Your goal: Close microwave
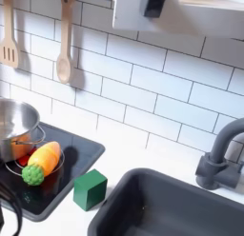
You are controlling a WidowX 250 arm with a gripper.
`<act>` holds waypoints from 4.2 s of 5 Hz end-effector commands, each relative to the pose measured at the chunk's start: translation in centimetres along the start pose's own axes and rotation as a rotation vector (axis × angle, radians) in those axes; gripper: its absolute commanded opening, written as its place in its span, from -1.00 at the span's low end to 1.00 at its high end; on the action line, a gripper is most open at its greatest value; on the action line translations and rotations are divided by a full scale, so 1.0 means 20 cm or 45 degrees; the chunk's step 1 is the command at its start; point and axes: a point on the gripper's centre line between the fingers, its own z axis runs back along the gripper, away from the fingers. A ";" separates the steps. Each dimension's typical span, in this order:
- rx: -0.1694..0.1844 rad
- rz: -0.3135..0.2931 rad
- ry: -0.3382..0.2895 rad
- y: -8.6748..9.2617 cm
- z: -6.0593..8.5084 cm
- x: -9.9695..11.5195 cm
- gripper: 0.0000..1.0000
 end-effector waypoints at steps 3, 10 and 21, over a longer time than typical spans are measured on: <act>0.024 -0.053 -0.004 0.00 0.00 0.06 1.00; -0.062 -0.189 -0.121 -0.18 0.09 0.38 1.00; -0.147 -0.130 -0.249 -0.25 0.23 0.85 1.00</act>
